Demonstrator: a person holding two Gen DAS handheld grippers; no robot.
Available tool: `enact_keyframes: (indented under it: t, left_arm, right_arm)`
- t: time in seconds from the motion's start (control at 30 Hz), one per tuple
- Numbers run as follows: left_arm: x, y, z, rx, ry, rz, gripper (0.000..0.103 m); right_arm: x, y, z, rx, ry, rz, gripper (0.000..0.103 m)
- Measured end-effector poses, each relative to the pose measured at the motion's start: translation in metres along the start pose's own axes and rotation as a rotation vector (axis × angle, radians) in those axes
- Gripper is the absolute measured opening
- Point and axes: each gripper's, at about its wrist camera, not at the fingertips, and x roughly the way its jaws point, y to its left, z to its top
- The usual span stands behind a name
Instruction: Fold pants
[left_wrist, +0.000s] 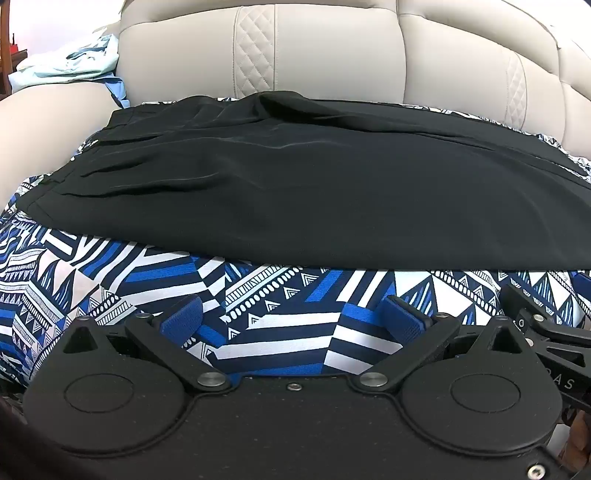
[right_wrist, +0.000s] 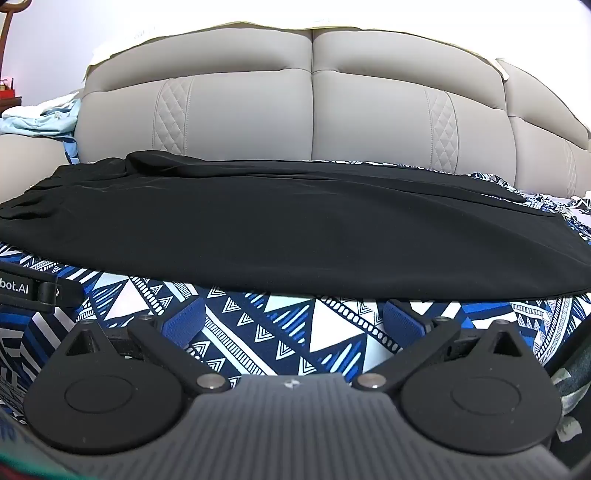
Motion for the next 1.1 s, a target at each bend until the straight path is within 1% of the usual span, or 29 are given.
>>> enact_keyframes:
  t: [1.1]
  left_arm:
    - [-0.0026,-0.0026,-0.0006,0.003,-0.007,0.000,0.103]
  right_arm:
    - [0.0001,0.0011,0.0011,0.005,0.004,-0.001,0.103]
